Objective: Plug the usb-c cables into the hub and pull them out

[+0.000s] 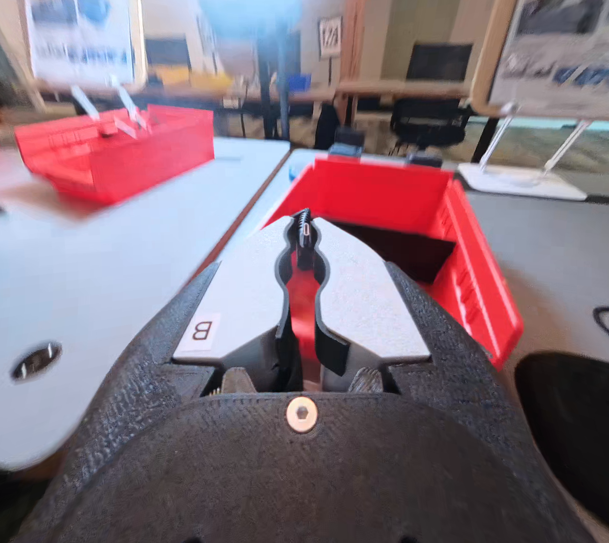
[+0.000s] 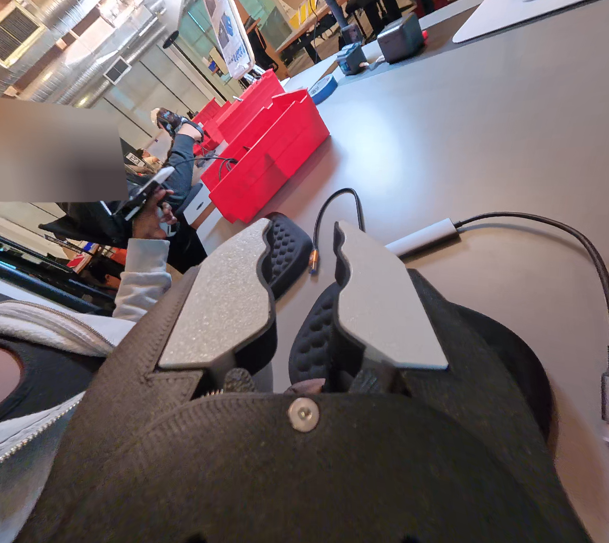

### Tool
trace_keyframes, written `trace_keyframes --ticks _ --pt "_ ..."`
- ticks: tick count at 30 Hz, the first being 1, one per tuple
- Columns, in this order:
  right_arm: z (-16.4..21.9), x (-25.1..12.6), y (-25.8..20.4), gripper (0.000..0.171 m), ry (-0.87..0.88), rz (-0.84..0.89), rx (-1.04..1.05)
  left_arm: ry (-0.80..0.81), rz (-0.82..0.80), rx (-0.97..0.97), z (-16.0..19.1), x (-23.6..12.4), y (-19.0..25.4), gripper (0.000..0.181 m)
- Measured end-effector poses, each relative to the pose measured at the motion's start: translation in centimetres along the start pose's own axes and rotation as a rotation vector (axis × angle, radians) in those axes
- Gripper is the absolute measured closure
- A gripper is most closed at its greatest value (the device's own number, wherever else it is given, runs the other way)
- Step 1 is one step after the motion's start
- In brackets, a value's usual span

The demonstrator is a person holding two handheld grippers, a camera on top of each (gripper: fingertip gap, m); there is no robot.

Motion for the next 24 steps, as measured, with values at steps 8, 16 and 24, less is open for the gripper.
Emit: trace_keyframes --ticks 8,16,24 --pt "0.9 -0.4 -0.4 0.137 0.023 -0.053 -0.008 0.396 0.167 0.307 -15.8 1.9 3.5 0.175" --pt "1.4 -0.6 -1.4 0.138 -0.016 -0.044 -0.151 0.594 0.322 0.369 -26.7 4.0 8.2 0.176" --pt "1.9 -0.4 -1.6 0.138 -0.050 -0.030 -0.221 0.604 0.676 0.146 -26.9 5.3 10.9 0.175"
Point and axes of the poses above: each gripper's, where its closed fingertips meet, x out along the fingers, z out of its underside, y = z × x across the jaws, the point moved 8 cm from there along -x, back along the fingers, and after that the axes turned 5 degrees about y, right-handed, at the moved point
